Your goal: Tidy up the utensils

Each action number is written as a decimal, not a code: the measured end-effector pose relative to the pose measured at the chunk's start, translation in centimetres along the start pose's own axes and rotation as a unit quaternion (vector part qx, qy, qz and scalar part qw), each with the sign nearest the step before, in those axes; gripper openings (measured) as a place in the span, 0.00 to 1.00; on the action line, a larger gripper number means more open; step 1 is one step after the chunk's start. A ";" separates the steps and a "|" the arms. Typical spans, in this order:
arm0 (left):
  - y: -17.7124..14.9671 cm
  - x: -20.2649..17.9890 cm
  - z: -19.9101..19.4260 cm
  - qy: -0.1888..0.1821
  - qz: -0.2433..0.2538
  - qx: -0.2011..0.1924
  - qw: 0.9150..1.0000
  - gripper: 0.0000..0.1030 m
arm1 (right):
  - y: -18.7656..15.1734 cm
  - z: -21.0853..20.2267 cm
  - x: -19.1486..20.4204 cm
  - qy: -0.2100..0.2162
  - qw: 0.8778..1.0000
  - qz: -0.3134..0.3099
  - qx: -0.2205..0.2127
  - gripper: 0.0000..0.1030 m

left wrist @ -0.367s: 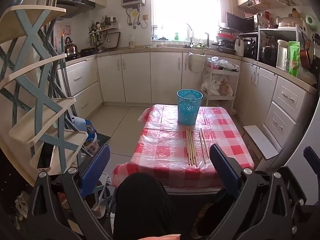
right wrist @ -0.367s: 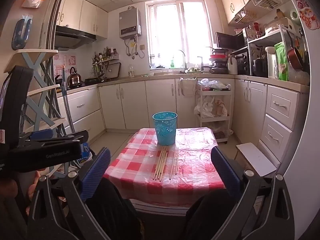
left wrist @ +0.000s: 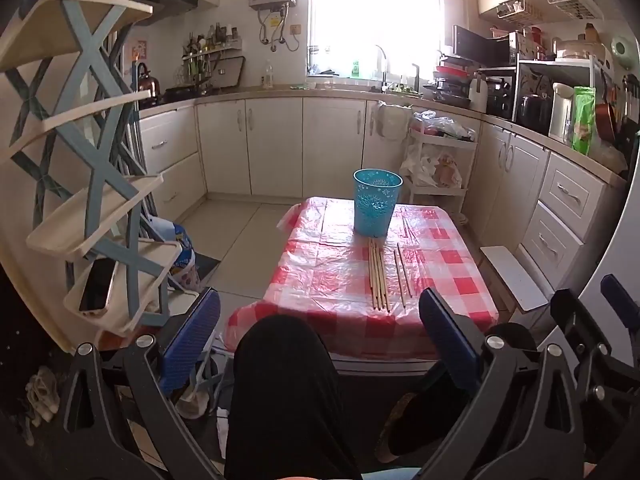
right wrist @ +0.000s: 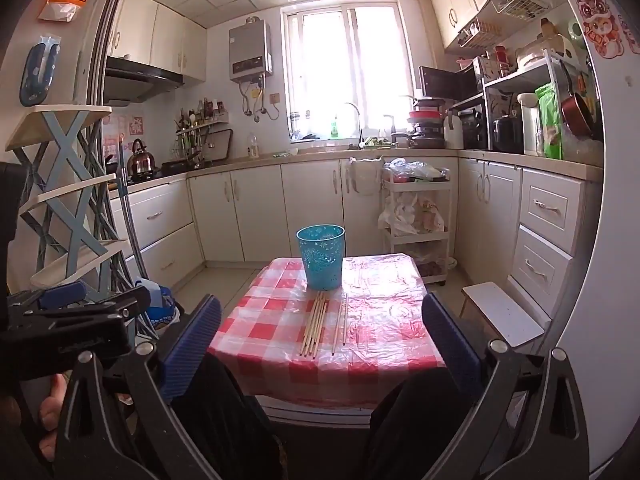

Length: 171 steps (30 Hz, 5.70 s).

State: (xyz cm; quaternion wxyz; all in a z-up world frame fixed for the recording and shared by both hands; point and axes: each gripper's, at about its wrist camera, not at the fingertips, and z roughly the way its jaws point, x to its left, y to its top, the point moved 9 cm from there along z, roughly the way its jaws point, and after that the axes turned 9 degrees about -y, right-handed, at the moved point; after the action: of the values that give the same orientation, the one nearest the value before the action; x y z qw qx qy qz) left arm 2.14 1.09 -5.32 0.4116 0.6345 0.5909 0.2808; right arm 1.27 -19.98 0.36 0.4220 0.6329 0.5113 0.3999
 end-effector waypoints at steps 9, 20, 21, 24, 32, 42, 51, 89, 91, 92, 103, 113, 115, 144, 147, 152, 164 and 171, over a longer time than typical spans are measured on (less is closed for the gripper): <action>-4.3 -0.3 -0.3 -0.010 0.001 0.059 0.998 0.93 | -1.2 1.0 0.1 -0.011 0.999 -0.005 0.035 0.94; -3.3 -0.4 0.3 0.001 0.011 0.050 0.999 0.93 | -1.6 1.3 -0.6 -0.020 0.999 0.007 0.046 0.94; -3.2 -0.3 0.2 0.005 0.009 0.049 0.999 0.93 | -1.6 1.2 -0.6 -0.020 0.999 0.007 0.045 0.94; -3.3 0.1 0.2 0.013 0.010 0.051 0.999 0.93 | -1.5 1.0 -0.4 -0.018 0.999 0.007 0.042 0.94; -3.1 0.4 -0.1 0.019 0.013 0.046 0.999 0.93 | -1.2 0.5 -0.1 -0.010 0.999 0.005 0.037 0.94; -2.8 0.5 -0.4 0.022 0.016 0.042 0.999 0.93 | -1.0 0.3 -0.1 -0.009 0.999 0.005 0.032 0.94; -2.7 0.5 -0.6 0.023 0.018 0.036 0.999 0.93 | -0.8 -0.2 -0.1 -0.008 1.000 0.004 0.025 0.94; -2.5 0.5 -0.8 0.023 0.018 0.032 0.999 0.93 | -1.1 -1.0 -0.4 -0.004 1.000 0.006 0.024 0.94; -2.6 0.5 -0.8 0.023 0.018 0.032 0.999 0.93 | -1.1 -1.0 -0.4 -0.004 1.000 0.006 0.024 0.94; -2.6 0.5 -0.8 0.023 0.017 0.032 0.999 0.93 | -1.1 -1.0 -0.4 -0.004 1.000 0.006 0.024 0.94; -2.2 0.3 -0.5 0.025 0.021 0.028 0.999 0.93 | -1.0 -0.5 -0.1 -0.004 1.000 0.003 0.026 0.94; 0.8 0.8 5.5 0.034 0.022 0.032 0.999 0.93 | -0.1 6.0 -0.3 -0.010 0.999 0.004 0.049 0.94; 1.2 1.0 7.4 0.036 0.019 0.038 0.998 0.93 | -0.5 8.0 -0.2 -0.009 0.998 0.004 0.063 0.94; 0.6 1.1 28.6 -0.006 0.052 0.153 0.987 0.91 | -7.1 30.5 -1.1 -0.015 0.978 -0.029 0.205 0.94; 0.3 1.7 30.9 0.004 0.058 0.172 0.983 0.75 | -8.5 33.2 -1.3 -0.013 0.973 -0.028 0.230 0.94; -0.9 3.1 34.6 -0.011 0.012 0.224 0.974 0.75 | -9.7 37.2 -1.1 -0.015 0.969 -0.048 0.242 0.93; -1.4 2.1 39.7 -0.020 0.040 0.243 0.969 0.78 | -13.2 44.3 -1.2 -0.017 0.952 -0.077 0.295 0.71; -1.9 0.2 42.9 -0.052 0.030 0.249 0.967 0.78 | -14.3 46.1 -1.3 -0.019 0.947 -0.088 0.310 0.62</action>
State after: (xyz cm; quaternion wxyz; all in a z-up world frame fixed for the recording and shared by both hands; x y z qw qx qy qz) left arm 37.32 -6.96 -28.53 0.2620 0.7483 0.6006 0.1039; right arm 39.89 -25.27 -28.16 0.2483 0.6925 0.6554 0.1712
